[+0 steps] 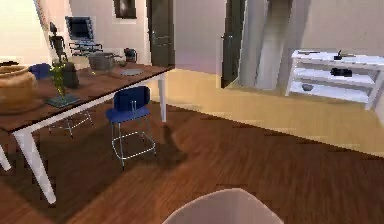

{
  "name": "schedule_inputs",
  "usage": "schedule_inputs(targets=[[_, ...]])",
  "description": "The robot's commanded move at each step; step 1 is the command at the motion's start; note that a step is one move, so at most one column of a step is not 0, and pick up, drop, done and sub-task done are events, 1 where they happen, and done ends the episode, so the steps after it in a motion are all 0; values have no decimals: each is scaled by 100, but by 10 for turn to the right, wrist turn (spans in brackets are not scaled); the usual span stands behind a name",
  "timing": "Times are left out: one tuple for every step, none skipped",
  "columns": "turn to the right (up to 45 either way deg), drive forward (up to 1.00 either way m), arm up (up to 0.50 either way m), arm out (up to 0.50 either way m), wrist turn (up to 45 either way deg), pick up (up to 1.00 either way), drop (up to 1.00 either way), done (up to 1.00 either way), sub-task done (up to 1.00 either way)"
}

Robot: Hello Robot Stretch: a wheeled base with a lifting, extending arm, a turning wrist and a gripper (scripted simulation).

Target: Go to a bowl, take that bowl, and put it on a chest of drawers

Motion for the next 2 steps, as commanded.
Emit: schedule_inputs(targets=[[-450, 0, 0, 0, 0, 0, 0, 0, 0], [-150, 0, 0, 0, 0, 0, 0, 0, 0]])
